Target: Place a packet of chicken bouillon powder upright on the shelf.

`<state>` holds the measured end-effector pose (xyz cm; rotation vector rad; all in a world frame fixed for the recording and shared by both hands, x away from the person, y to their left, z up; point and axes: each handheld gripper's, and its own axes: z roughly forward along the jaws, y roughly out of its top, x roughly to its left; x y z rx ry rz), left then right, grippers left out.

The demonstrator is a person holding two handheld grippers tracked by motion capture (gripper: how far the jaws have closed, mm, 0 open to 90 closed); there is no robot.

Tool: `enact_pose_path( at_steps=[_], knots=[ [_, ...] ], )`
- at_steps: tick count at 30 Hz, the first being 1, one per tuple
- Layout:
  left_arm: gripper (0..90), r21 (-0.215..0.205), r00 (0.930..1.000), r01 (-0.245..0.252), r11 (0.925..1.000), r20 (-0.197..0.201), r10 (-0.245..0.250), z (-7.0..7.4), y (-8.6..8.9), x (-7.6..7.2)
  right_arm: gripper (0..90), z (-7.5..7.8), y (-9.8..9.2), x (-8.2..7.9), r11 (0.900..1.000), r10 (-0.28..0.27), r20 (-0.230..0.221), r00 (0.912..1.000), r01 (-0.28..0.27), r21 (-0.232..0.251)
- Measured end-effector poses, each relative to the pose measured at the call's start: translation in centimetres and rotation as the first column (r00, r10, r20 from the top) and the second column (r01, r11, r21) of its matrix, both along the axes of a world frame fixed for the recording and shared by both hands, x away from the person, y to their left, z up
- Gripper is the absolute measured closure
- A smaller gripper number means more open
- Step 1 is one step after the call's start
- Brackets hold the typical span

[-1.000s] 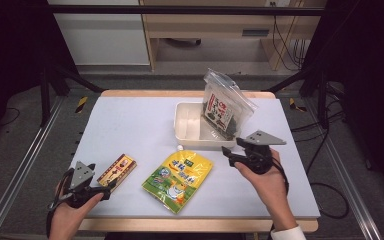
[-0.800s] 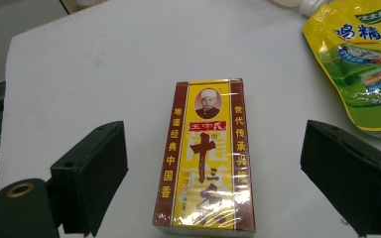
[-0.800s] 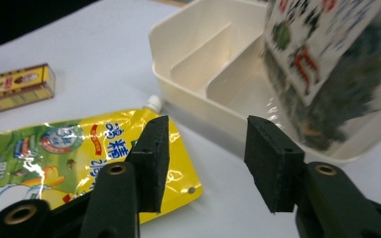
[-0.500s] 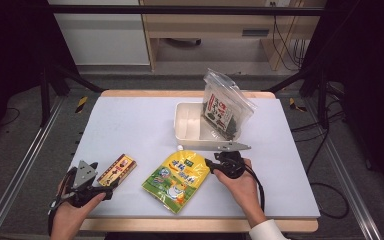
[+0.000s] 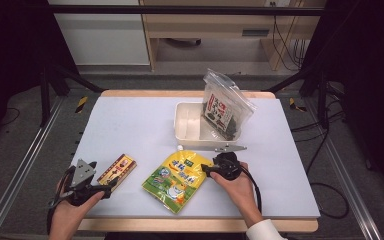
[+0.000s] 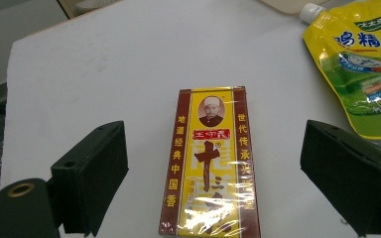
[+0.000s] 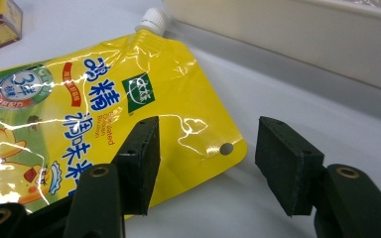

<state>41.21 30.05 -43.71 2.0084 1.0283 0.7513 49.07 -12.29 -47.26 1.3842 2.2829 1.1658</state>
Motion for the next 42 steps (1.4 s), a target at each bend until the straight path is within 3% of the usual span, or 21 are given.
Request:
enact_pose_path(
  at_steps=[7, 13, 19, 24, 27, 40, 42],
  knots=[
    [11.2, -0.005, 1.0, -0.001, 1.0, -0.004, 0.001, -0.1, 0.1, 0.1, 48.8, -0.3, 0.1, 0.1, 1.0, 0.009, -0.024, 0.9997, -0.009, 0.017],
    [11.6, -0.004, 1.0, 0.001, 1.0, -0.009, -0.001, -0.1, 0.1, 0.1, 50.8, 0.0, 0.2, -0.2, 1.0, 0.007, -0.007, 0.9999, -0.007, 0.027],
    [12.0, 0.001, 0.9998, 0.011, 0.9999, -0.017, -0.011, -0.2, 0.0, 0.1, 56.4, 0.4, 0.4, -0.4, 1.0, 0.011, 0.038, 0.9992, -0.011, 0.008],
    [12.4, 0.005, 0.9997, 0.018, 0.9998, -0.019, -0.018, -0.2, -0.2, 0.2, 66.8, 0.6, 0.5, -0.5, 1.0, -0.001, 0.065, 0.9979, 0.002, -0.018],
    [12.5, 0.006, 0.9996, 0.018, 0.9998, -0.02, -0.018, -0.2, -0.3, 0.2, 70.0, 0.7, 0.4, -0.5, 1.0, -0.006, 0.068, 0.9976, 0.007, -0.009],
    [12.5, 0.002, 0.9997, 0.013, 0.9999, -0.021, -0.013, -0.2, -0.2, 0.2, 75.0, 0.8, 0.4, -0.6, 1.0, 0.0, 0.064, 0.998, -0.001, 0.026],
    [12.5, 0.003, 0.9997, 0.012, 0.9999, -0.021, -0.012, -0.2, -0.2, 0.2, 77.6, 0.7, 0.5, -0.6, 0.999, 0.01, 0.042, 0.9991, -0.012, 0.036]
  ],
)
